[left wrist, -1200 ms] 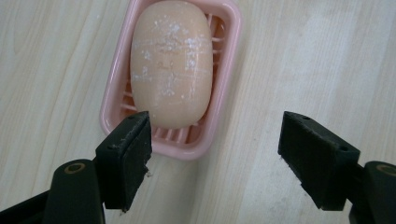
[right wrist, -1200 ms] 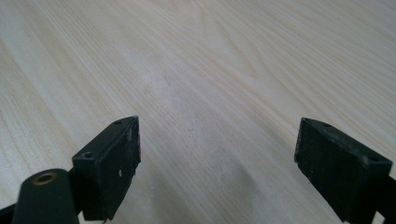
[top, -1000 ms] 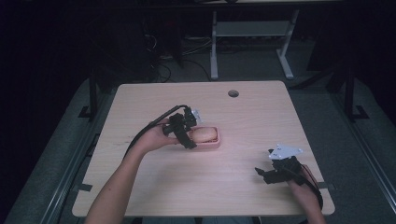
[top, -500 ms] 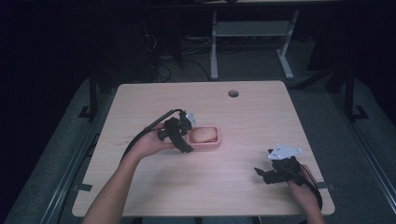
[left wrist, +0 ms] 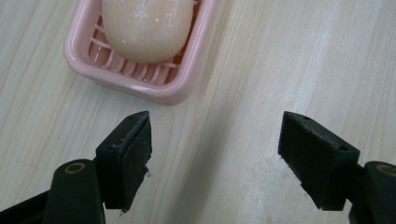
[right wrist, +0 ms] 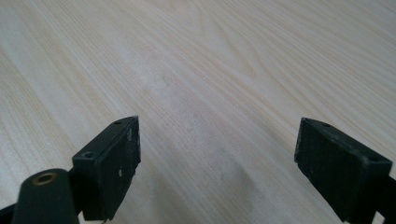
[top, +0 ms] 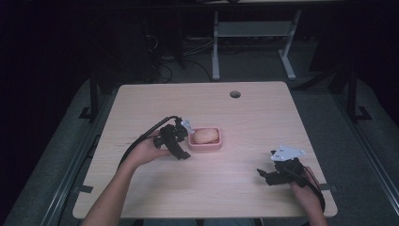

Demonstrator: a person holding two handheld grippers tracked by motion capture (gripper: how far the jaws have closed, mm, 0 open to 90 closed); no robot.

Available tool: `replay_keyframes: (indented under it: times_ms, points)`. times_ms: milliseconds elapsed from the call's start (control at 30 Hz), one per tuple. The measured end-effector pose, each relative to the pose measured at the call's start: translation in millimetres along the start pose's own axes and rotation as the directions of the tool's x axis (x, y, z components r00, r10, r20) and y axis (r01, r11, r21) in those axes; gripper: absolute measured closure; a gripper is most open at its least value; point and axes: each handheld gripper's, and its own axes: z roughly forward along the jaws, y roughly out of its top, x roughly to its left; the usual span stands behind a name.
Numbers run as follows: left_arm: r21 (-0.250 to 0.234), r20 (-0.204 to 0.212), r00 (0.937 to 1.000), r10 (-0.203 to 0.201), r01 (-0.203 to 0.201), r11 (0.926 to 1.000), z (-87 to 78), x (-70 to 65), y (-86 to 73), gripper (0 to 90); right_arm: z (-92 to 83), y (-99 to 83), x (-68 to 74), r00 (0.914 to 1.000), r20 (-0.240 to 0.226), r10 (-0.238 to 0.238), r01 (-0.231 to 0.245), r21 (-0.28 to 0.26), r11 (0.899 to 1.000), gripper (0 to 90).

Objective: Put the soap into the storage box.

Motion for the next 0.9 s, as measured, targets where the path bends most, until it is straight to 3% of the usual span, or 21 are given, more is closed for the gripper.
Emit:
replay_keyframes:
  times_ms: [333,900]
  points:
    - [-0.038,-0.002,0.9999,-0.011,0.011,0.9992,-6.0,-7.0,-12.2,25.2,-0.4,-0.3,0.1,1.0,0.008,0.005,-0.005,0.005,1.0,13.8]
    - [-0.054,-0.005,1.0,-0.005,0.004,0.9985,-5.2,-21.1,-27.4,24.5,-0.7,-2.5,-1.3,0.9995,0.018,0.026,-0.026,0.01,1.0,13.8]
